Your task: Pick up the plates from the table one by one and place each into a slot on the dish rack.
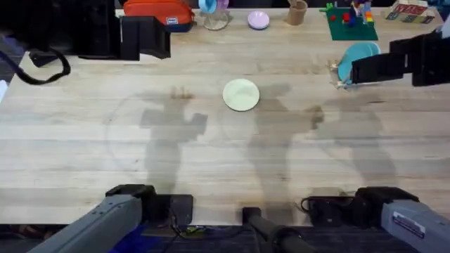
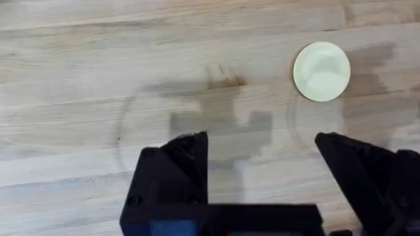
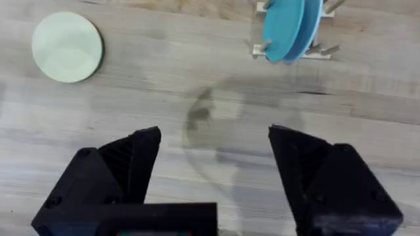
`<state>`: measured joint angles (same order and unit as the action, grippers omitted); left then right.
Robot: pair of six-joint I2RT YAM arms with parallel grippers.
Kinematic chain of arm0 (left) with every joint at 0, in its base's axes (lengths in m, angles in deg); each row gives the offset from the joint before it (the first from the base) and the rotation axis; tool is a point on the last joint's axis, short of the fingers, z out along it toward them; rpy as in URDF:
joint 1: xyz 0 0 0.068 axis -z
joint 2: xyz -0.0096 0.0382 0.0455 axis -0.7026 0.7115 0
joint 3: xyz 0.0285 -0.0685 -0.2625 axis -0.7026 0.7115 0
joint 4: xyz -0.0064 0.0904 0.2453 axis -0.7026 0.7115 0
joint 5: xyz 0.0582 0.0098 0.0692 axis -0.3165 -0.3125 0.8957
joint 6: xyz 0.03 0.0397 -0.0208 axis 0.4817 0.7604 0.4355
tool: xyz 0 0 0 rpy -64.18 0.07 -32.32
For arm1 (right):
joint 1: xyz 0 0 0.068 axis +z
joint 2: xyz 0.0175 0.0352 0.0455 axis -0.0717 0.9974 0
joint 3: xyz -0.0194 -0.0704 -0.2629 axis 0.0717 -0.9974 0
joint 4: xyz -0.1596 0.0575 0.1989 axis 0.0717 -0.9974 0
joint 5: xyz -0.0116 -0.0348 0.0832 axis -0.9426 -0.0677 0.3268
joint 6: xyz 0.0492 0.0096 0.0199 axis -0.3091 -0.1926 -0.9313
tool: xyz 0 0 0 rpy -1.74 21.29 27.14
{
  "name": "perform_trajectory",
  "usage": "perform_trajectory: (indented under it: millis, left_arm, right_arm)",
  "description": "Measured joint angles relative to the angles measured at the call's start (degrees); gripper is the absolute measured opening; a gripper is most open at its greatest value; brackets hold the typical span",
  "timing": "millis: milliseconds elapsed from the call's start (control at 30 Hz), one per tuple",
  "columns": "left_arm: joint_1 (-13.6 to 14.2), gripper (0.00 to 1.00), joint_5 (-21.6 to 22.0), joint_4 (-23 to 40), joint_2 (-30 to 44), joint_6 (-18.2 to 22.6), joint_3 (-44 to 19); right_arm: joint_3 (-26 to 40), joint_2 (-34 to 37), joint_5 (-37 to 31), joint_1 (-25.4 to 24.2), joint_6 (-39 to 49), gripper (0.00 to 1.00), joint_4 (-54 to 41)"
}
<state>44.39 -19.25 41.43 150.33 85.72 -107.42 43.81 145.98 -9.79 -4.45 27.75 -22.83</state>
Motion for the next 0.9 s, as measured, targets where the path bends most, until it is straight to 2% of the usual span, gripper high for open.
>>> perform_trajectory:
  millis: [367,500,567,600,633,800,900]
  left_arm:
    - [-0.01,0.972,-0.19,0.51,0.09,-0.11,0.00]
    - [-0.01,0.366,-0.32,0.46,0.09,-0.03,0.00]
    - [-0.01,0.116,-0.36,0.48,0.09,-0.03,0.00]
    - [0.01,0.062,-0.34,0.63,0.09,0.17,0.00]
    - [0.00,0.048,-0.36,0.87,0.09,0.17,0.00]
    - [-0.01,0.040,-0.86,1.48,0.09,0.17,0.00]
    - [-0.01,0.040,-4.19,2.16,0.42,0.15,0.00]
  right_arm:
    - [0.04,0.56,0.01,0.00,0.00,0.993,-0.20]
    - [0.04,0.56,0.01,0.00,0.00,0.993,-0.21]
    - [0.04,0.56,0.01,0.00,0.00,0.994,-0.22]
    - [0.04,0.56,0.01,0.00,0.00,0.994,-0.20]
    - [0.04,0.56,0.01,0.00,0.00,0.994,-0.20]
    - [0.04,0.56,0.01,0.00,0.00,0.994,-0.20]
    - [0.04,0.56,0.01,0.00,0.00,0.994,-0.20]
